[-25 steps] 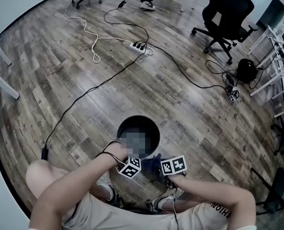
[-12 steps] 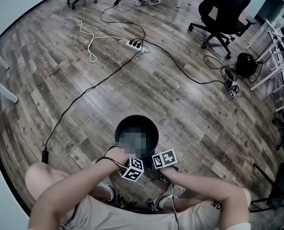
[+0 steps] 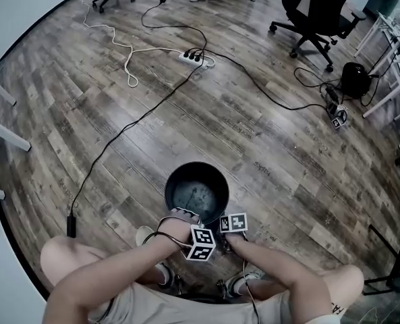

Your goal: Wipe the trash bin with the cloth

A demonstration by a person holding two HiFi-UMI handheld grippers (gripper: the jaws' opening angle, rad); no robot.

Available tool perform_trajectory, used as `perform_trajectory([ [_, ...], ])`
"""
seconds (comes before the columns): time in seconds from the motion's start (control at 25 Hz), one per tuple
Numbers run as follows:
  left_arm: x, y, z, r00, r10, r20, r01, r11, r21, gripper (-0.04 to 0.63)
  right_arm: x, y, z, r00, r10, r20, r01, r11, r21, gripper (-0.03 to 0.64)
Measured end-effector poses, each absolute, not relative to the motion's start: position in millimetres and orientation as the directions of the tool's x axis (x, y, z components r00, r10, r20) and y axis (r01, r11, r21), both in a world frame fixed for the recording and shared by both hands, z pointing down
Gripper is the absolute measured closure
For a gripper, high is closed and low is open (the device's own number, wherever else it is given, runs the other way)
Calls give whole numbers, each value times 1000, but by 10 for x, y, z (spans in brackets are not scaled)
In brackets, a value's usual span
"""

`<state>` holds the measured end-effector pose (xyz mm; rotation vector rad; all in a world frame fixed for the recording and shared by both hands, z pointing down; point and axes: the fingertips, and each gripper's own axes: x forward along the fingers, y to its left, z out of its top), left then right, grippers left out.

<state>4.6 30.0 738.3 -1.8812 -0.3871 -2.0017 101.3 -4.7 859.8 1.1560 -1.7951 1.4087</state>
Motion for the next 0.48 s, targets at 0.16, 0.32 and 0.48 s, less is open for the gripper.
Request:
perform_trajectory([
  [0.16,72,333,7424,-8,-54,999,418,-907,-46,568,1011,-39,8774,-499,-323,804,-845,-23,-534,540],
  [0.32,112,334,7365,12,-22,1000,423,-906,-25,555,1085,-2,8729,-503,-317,804,-833,-71,-549,540],
  [0.48,20,310,7193,8,2,1000,547,-837,-3,510,1081,114,8316,-493,-305,815,-848,-43,-528,540],
])
